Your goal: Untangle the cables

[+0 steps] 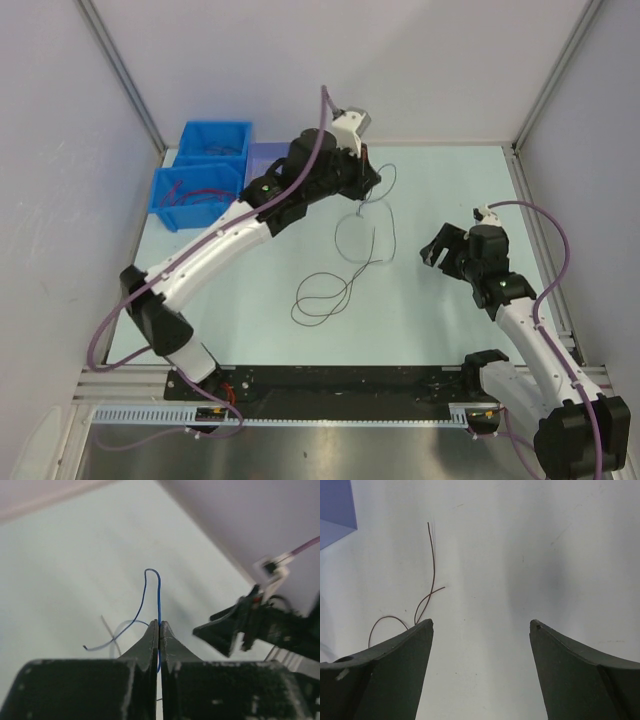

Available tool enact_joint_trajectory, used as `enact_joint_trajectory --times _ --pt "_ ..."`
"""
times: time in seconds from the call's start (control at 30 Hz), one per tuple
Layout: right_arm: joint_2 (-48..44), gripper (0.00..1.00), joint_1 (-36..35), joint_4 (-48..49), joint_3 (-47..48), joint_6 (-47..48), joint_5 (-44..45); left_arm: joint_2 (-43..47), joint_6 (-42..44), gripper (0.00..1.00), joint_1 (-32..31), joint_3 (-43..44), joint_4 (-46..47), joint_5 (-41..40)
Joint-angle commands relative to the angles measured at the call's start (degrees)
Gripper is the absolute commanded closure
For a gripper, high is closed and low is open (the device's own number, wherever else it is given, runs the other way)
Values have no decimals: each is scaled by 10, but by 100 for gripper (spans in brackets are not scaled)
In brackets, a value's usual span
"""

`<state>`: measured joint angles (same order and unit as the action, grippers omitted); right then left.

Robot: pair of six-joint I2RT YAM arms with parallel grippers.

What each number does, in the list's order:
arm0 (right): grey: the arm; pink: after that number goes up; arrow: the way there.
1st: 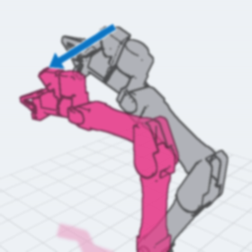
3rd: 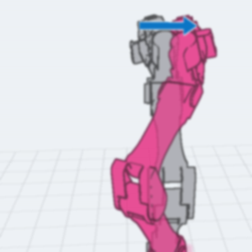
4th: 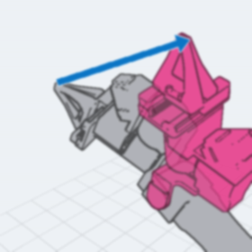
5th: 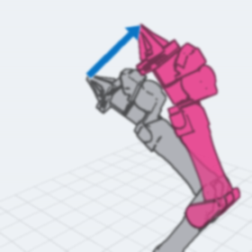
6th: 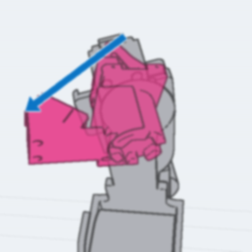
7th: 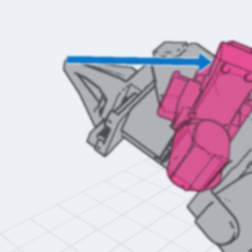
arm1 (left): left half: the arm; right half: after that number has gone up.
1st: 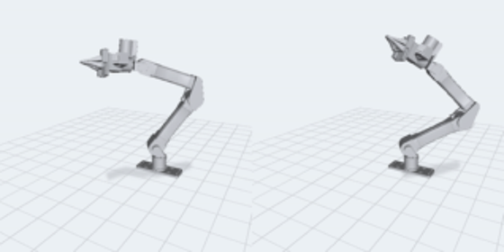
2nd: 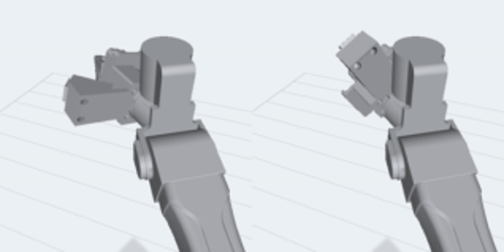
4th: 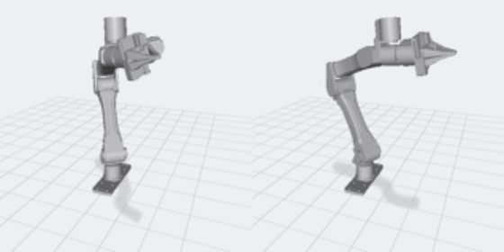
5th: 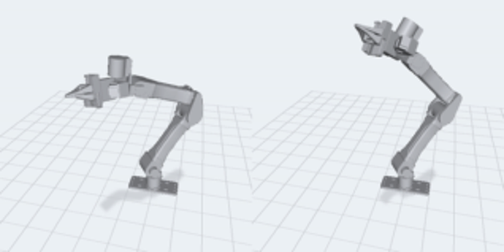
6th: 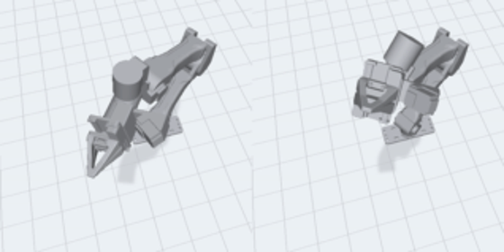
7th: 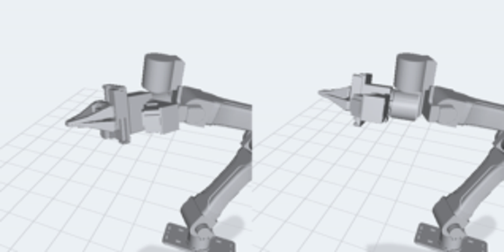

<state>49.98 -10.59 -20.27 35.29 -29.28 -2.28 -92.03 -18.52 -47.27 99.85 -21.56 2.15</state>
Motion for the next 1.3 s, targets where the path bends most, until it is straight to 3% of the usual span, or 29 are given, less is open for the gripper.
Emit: enact_joint_trajectory --times 0.0,0.3,0.83,1.27 --pt "-8 18 3 8 -2 6 -5 1 0 100 16 -7 -18 -2" --pt "-12 18 2 13 -7 3 -15 -3 17 100 18 36 -44 -11" --pt "-15 17 0 141 -57 -31 -186 -5 24 100 38 54 -45 4" --pt "16 16 -27 180 -64 -54 -159 -15 38 100 73 103 -74 5"
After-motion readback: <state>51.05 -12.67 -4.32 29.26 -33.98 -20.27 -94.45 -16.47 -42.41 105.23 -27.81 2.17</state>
